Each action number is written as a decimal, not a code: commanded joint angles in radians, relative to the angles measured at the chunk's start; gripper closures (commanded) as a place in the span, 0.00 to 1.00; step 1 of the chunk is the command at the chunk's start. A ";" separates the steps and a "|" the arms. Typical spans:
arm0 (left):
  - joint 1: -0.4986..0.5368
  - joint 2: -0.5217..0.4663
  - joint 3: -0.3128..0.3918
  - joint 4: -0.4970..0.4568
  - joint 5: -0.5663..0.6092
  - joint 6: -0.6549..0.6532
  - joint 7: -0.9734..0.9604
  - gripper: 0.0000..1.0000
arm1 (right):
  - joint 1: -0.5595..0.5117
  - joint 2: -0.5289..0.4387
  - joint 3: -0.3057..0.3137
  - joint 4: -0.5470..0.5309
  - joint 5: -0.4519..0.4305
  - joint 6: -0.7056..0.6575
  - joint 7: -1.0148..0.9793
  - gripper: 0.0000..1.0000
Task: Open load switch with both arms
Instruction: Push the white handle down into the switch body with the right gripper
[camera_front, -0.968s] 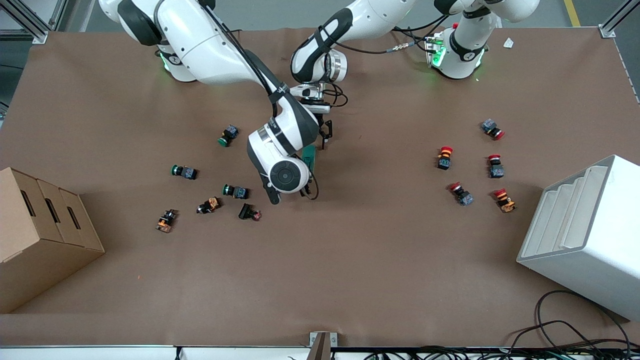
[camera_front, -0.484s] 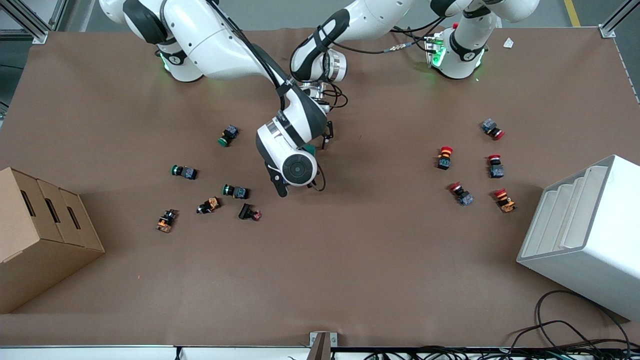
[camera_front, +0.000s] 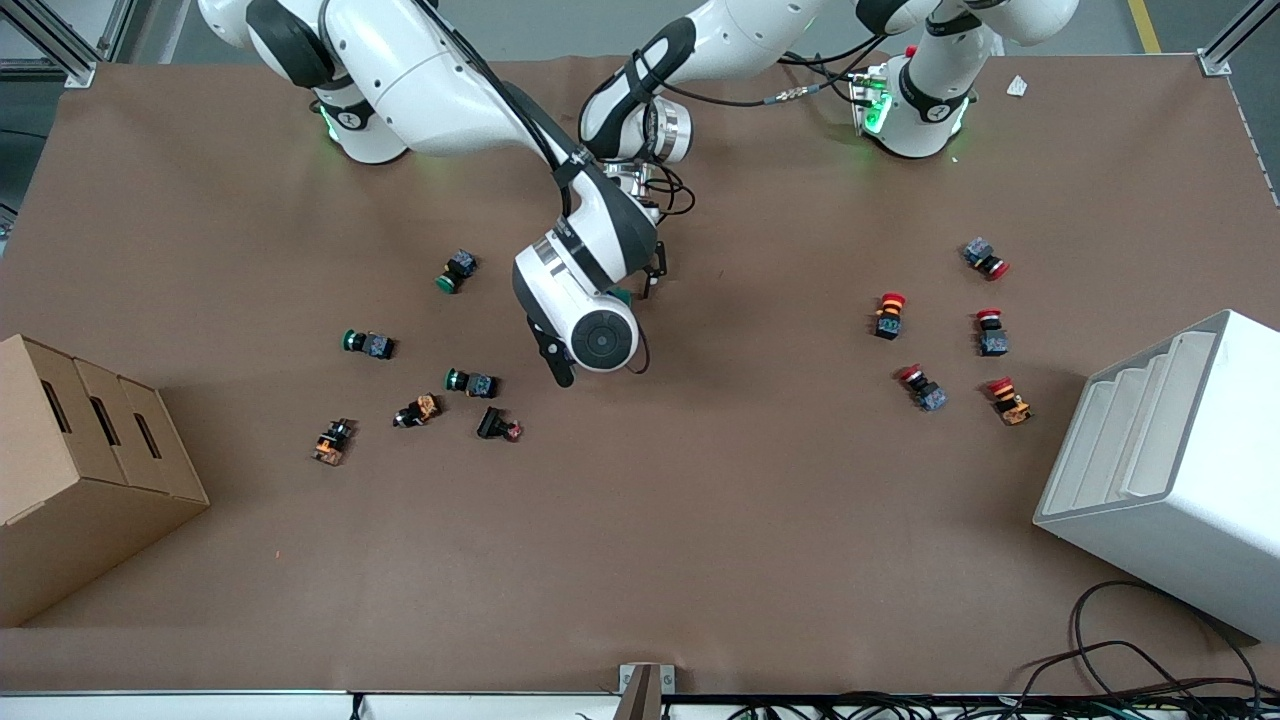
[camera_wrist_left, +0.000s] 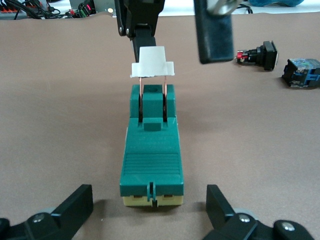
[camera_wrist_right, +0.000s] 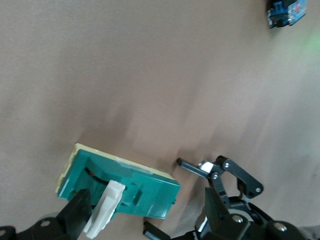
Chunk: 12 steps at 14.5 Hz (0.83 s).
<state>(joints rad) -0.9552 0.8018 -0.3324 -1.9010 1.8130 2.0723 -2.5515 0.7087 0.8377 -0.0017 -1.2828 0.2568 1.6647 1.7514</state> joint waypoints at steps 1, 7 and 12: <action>-0.007 0.076 0.010 0.020 0.008 0.005 -0.035 0.00 | 0.008 -0.020 -0.004 -0.003 0.018 -0.054 -0.001 0.00; -0.013 0.096 0.012 0.029 0.017 0.003 -0.047 0.00 | 0.018 -0.023 0.020 -0.004 0.018 -0.098 0.003 0.00; -0.014 0.102 0.013 0.034 0.017 0.003 -0.047 0.00 | 0.043 -0.022 0.023 -0.016 0.016 -0.112 0.011 0.00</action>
<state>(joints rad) -0.9693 0.8148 -0.3301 -1.8947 1.8243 2.0368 -2.5680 0.7354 0.8370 0.0220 -1.2705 0.2571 1.5596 1.7512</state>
